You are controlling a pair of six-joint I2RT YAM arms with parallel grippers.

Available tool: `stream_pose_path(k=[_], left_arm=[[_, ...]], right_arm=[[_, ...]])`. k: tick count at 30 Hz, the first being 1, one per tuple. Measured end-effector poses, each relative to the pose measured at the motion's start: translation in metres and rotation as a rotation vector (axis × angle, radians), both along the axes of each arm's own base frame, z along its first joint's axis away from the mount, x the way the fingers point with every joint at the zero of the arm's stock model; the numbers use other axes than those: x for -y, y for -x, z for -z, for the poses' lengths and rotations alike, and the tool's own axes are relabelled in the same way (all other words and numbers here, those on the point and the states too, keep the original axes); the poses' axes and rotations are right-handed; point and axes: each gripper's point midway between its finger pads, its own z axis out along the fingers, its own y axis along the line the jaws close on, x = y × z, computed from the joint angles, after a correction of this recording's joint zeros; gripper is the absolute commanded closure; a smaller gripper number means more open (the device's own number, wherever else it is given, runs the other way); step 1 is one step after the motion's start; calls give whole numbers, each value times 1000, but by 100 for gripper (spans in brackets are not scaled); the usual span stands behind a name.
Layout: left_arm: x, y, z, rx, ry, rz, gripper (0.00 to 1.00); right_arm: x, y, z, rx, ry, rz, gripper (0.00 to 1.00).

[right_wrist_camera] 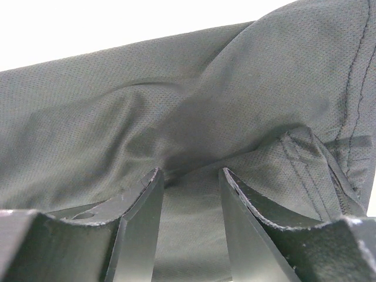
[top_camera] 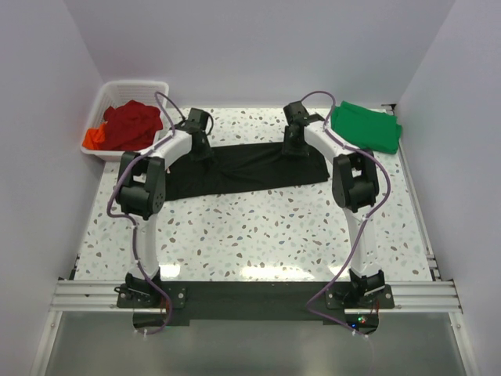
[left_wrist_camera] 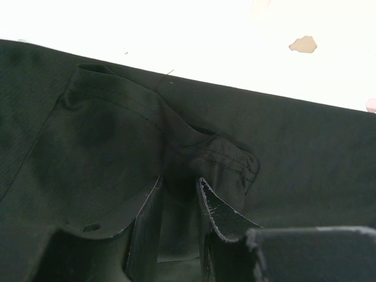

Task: Fold and stack the t-shirts
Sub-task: Fold the tshirt

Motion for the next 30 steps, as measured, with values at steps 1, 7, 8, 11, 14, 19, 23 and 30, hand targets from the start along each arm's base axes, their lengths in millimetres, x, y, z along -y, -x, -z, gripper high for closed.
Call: stream_pose_path(k=[1, 7, 8, 11, 14, 19, 23, 30], left_arm=[[1, 0, 0, 0, 2, 7, 66], [4, -7, 5, -6, 5, 13, 62], [4, -9, 8, -7, 2, 11, 59], [3, -11, 7, -8, -8, 7, 54], [1, -11, 9, -19, -20, 4, 45], [2, -12, 8, -21, -31, 16, 39], [2, -11, 8, -24, -39, 24, 37], [4, -11, 8, -24, -47, 32, 37]], right_arm=[[0, 0, 0, 0, 0, 0, 53], [-1, 1, 0, -1, 1, -2, 53], [-1, 1, 1, -2, 1, -2, 53], [-1, 1, 1, -3, 1, -3, 53], [-1, 1, 1, -3, 1, -3, 54], [0, 2, 2, -5, 2, -3, 54], [0, 2, 2, -5, 2, -3, 53], [0, 4, 5, -12, 4, -3, 54]])
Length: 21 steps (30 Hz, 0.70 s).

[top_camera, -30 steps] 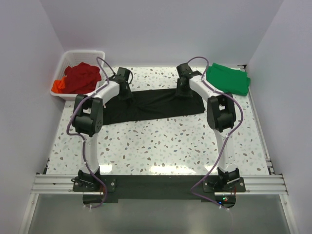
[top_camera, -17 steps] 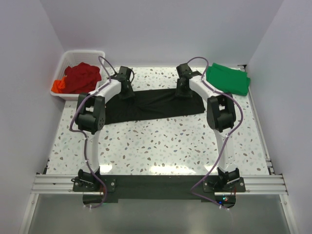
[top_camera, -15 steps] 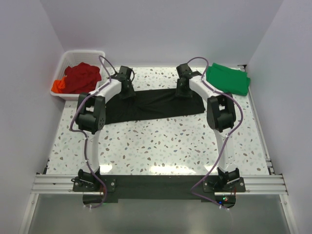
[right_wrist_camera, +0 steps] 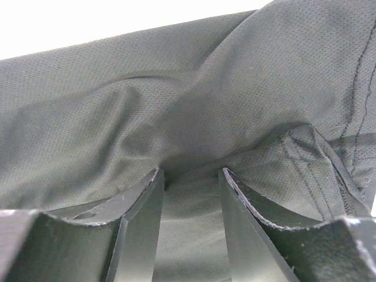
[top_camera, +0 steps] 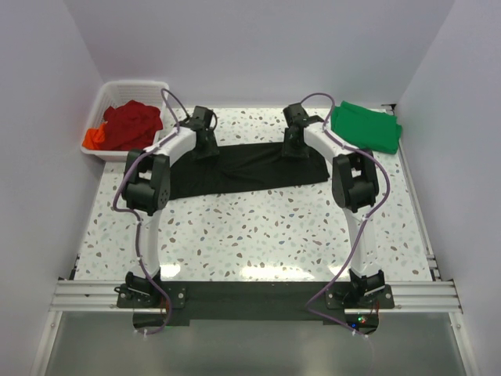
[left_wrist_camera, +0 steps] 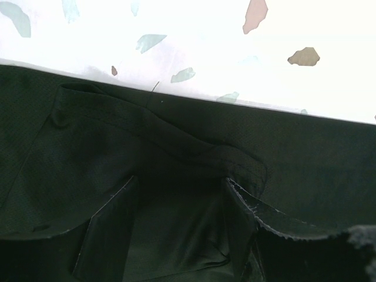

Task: Fold and stack the t-shirts
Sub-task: Fold the tshirt

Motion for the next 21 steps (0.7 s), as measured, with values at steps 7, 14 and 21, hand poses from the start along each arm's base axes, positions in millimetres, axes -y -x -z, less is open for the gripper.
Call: stream_pose_path(k=[7, 14, 21], left_arm=[[5, 1, -5, 37, -13, 45, 37], [8, -2, -38, 110, -19, 47, 37], [1, 9, -45, 100, -39, 31, 37]], right_arm=[[0, 1, 1, -3, 1, -1, 53], [2, 0, 1, 0, 11, -3, 49], [12, -3, -3, 19, 67, -5, 41]])
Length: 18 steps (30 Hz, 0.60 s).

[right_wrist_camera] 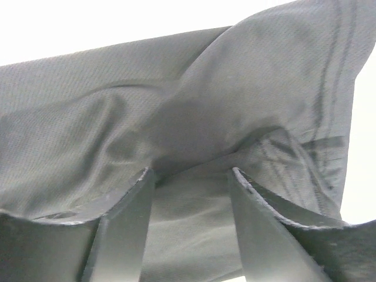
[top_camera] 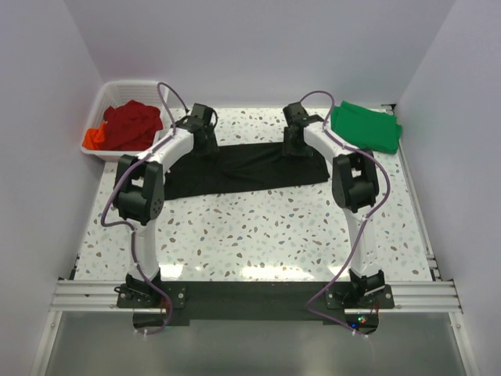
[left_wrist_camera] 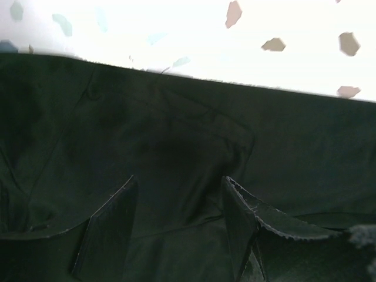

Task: Fold and stack the t-shirts
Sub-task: Fold the tshirt

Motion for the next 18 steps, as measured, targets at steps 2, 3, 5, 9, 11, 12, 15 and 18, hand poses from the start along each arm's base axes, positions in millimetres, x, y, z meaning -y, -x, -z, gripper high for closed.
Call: stream_pose_path(k=[2, 3, 5, 9, 11, 12, 15, 18], left_arm=[[-3, 7, 4, -18, -9, -6, 37], [-5, 11, 8, -30, -13, -10, 37], [-9, 22, 16, -60, -25, -20, 37], [-15, 40, 32, -117, -45, -28, 37], [-17, 45, 37, -133, -51, -31, 37], [-18, 47, 39, -138, -53, -30, 37], [-18, 48, 39, -140, -53, -30, 37], [-18, 48, 38, -136, -53, -31, 37]], right_arm=[[3, -2, -2, 8, 17, -1, 39], [3, -3, -4, 12, 21, -2, 39], [4, -6, -7, 22, 28, -2, 38], [10, -9, -13, 40, 35, 10, 39], [15, -11, -17, 48, 30, 23, 39], [17, -12, -19, 51, 28, 30, 39], [32, -8, -26, 66, 25, 61, 39], [49, 1, -38, 84, 37, 93, 40]])
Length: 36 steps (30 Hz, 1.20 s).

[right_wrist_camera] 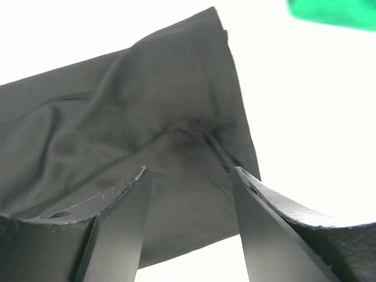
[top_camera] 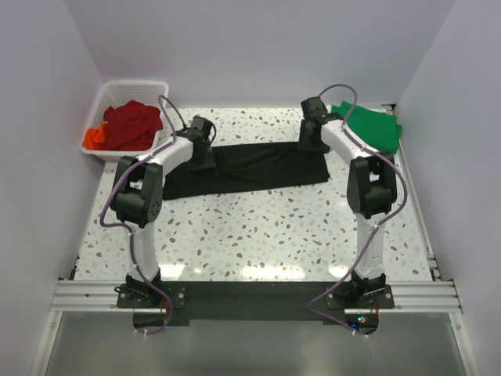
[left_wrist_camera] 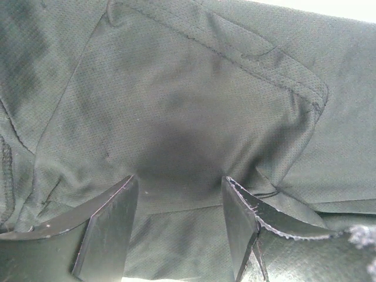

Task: Fold and stack the t-shirts
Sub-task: Fold the tshirt

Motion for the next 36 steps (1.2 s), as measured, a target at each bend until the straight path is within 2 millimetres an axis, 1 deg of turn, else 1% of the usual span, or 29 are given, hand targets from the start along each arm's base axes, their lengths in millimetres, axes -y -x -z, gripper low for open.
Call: stream_pose_path(k=[4, 6, 12, 21, 23, 27, 29, 35, 36], left_arm=[[-1, 3, -2, 4, -1, -1, 37], [-3, 6, -2, 4, -2, -2, 37], [-9, 14, 4, -13, -2, -11, 37], [-13, 13, 7, -18, 19, -20, 37], [-13, 13, 7, -18, 22, -20, 37], [-15, 13, 7, -19, 27, -23, 37], [-15, 13, 7, -19, 29, -25, 37], [-16, 12, 7, -18, 38, -27, 37], [-17, 12, 7, -18, 38, -28, 37]], right_arm=[[18, 3, -20, 45, -7, 35, 44], [24, 2, -24, 59, -10, 46, 45], [30, 7, -10, 35, -5, 47, 52], [24, 0, -1, 39, -19, 23, 58], [23, -1, 6, 29, -23, 19, 59], [19, -3, 20, 5, -39, 8, 65], [18, -3, 24, -3, -46, 1, 66], [19, -9, 24, 8, -60, -4, 71], [19, -10, 24, 11, -62, -4, 74]])
